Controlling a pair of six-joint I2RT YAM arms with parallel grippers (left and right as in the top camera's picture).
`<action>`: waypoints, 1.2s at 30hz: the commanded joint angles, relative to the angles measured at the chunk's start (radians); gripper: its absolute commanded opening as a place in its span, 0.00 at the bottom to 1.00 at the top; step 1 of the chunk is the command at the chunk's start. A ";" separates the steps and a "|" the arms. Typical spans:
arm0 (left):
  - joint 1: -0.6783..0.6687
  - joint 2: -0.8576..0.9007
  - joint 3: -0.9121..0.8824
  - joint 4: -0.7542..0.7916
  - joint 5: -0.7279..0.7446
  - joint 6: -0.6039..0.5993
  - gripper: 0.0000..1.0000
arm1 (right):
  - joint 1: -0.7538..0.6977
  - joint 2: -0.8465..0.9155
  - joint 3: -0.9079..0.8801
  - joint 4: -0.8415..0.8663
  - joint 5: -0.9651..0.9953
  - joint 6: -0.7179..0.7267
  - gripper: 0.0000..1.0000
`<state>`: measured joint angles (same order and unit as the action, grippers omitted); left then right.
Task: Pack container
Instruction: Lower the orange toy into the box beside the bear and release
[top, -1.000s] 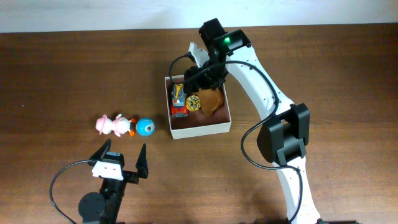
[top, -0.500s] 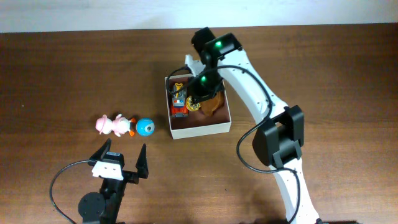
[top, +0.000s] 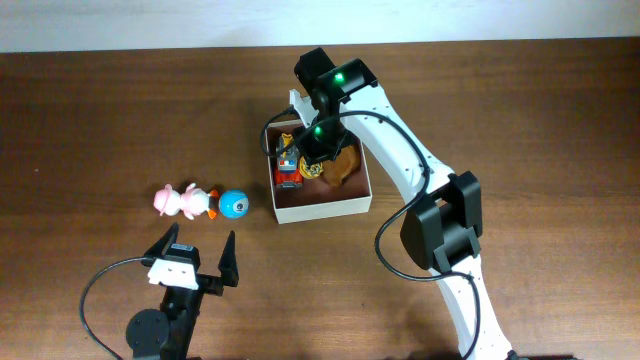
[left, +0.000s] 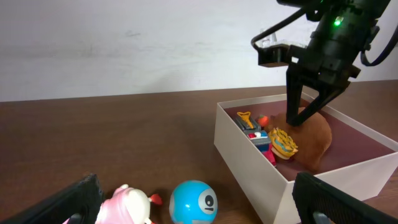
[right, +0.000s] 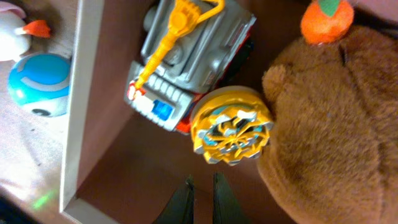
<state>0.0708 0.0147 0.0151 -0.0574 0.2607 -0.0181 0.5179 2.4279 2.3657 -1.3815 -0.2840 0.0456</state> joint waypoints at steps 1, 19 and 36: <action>-0.005 -0.009 -0.006 -0.003 -0.003 0.012 1.00 | -0.003 0.032 0.006 0.010 0.031 0.001 0.08; -0.005 -0.009 -0.006 -0.003 -0.003 0.012 1.00 | -0.004 0.094 0.006 0.128 0.071 0.000 0.08; -0.005 -0.009 -0.006 -0.003 -0.003 0.012 1.00 | -0.024 0.147 0.006 0.142 0.079 0.008 0.07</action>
<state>0.0708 0.0147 0.0151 -0.0574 0.2611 -0.0177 0.5049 2.5217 2.3657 -1.2411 -0.2306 0.0494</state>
